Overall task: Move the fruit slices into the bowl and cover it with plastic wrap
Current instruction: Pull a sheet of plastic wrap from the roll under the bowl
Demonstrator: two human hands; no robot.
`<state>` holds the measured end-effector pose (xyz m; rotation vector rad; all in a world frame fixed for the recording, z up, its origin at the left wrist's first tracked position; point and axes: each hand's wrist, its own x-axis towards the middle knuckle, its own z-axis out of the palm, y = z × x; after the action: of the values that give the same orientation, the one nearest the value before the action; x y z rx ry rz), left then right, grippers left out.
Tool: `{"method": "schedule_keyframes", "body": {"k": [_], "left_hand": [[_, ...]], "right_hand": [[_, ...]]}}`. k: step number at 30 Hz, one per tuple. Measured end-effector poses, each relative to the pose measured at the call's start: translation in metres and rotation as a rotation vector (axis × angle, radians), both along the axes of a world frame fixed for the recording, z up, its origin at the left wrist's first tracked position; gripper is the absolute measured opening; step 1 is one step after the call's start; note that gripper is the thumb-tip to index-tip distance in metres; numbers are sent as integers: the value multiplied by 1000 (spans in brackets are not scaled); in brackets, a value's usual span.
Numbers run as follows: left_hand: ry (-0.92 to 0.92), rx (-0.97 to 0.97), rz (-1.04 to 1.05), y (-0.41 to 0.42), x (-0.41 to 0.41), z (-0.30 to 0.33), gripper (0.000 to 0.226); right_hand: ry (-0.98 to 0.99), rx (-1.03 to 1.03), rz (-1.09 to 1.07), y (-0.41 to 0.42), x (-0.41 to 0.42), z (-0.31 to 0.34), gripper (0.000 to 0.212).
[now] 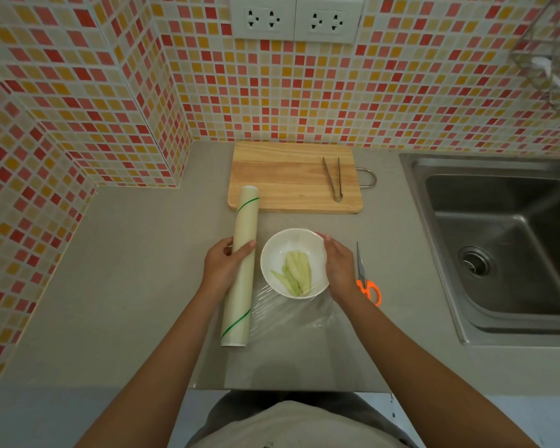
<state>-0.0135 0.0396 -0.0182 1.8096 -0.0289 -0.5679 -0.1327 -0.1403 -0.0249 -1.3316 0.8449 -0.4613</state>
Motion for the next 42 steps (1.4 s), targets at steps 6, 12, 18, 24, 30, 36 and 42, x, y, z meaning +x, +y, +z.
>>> {"method": "schedule_keyframes", "body": {"k": [6,12,18,24,30,36,42], "left_hand": [[85,-52,-17,8,6,3,17],[205,-139,15,15,5,7,19],[262,-186,38,19,3,10,23],[271,-185,67,22,2,9,25],[260,-176,81,20,-4,7,26],[261,-164,77,18,-7,4,27],[262,-178,58,19,-4,3,25]], "right_hand": [[14,3,0,-1,0,-1,33],[24,17,27,-3,-2,3,37],[26,15,31,-3,-2,4,37],[31,26,32,-4,-2,4,37],[24,65,78,-7,-4,6,38],[16,112,109,-13,-7,8,38],[48,83,10,-22,-13,10,39]]}}
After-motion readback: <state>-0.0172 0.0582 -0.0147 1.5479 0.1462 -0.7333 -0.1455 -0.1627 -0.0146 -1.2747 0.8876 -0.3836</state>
